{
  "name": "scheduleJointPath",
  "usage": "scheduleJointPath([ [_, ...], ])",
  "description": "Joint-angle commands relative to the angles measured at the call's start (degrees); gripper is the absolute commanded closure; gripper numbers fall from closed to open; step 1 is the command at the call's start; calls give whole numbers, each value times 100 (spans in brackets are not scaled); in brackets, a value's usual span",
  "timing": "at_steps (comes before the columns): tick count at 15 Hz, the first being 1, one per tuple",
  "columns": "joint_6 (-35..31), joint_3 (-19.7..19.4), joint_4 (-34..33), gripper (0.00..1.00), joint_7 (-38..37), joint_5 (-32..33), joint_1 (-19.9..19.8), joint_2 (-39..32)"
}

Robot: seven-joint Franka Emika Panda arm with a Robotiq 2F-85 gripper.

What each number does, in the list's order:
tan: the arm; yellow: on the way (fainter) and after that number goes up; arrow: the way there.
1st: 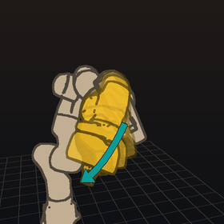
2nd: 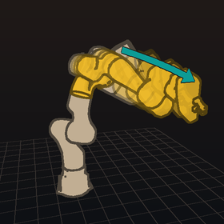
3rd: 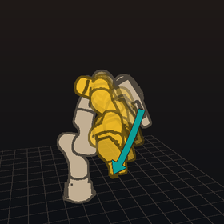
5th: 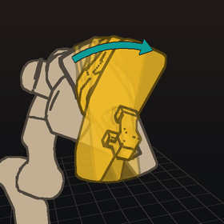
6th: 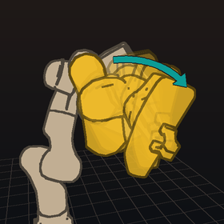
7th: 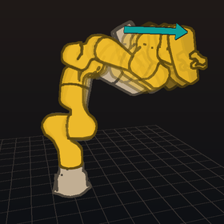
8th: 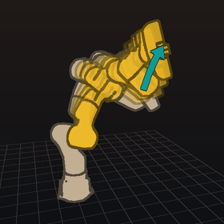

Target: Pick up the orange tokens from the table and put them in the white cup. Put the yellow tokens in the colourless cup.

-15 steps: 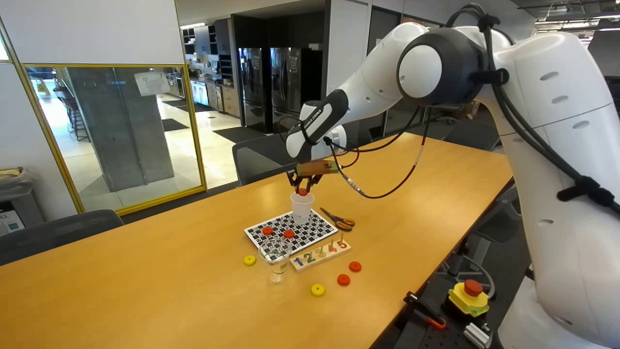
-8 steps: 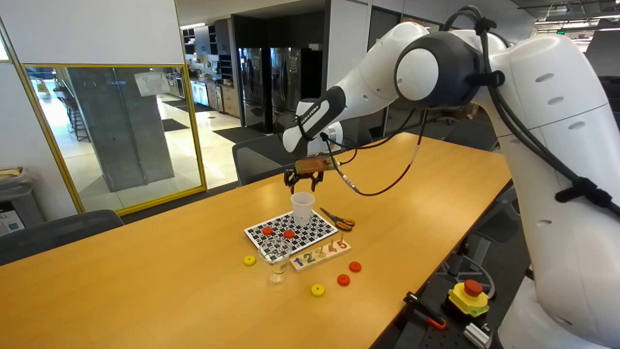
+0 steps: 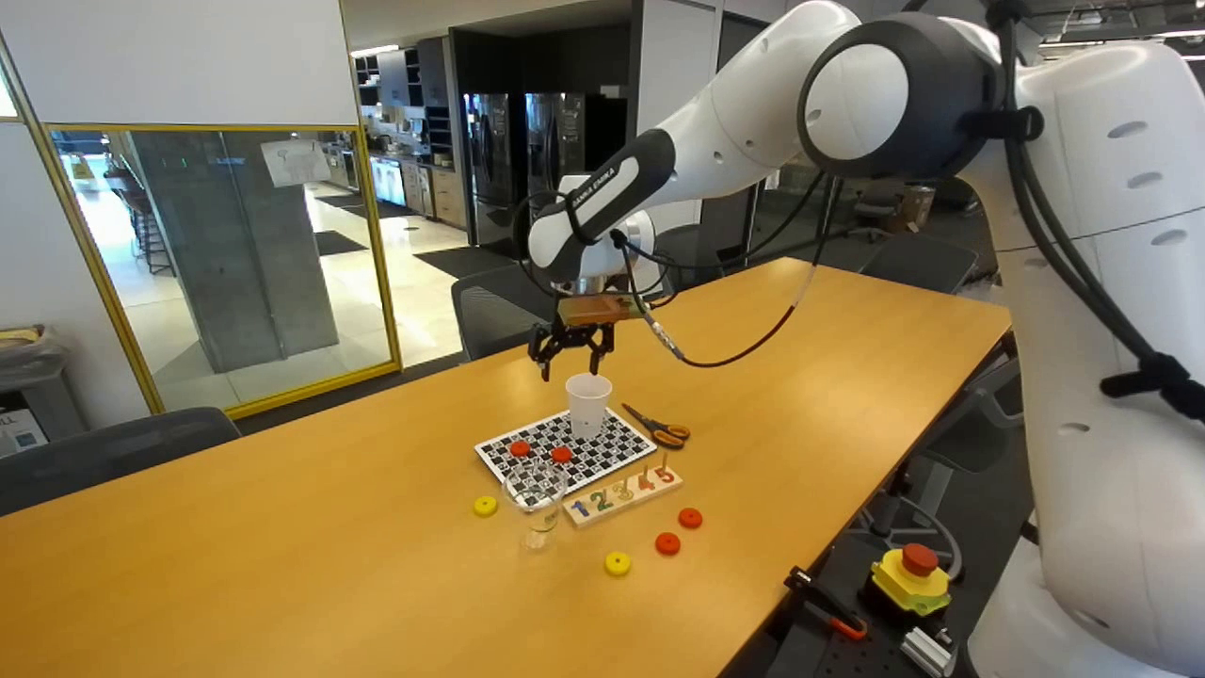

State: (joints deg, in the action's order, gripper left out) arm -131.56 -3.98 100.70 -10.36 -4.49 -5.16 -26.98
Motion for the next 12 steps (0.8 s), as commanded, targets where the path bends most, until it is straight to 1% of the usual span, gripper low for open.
scheduleJointPath([
  [1,98,178,466,0,-2,-370,62,333],
  [3,70,219,536,0,-159,-544,112,220],
  [6,-12,181,591,0,-573,-746,207,-39],
  [9,-429,98,638,0,-1102,-832,290,-342],
  [12,-914,23,586,0,-1478,-872,343,-692],
])
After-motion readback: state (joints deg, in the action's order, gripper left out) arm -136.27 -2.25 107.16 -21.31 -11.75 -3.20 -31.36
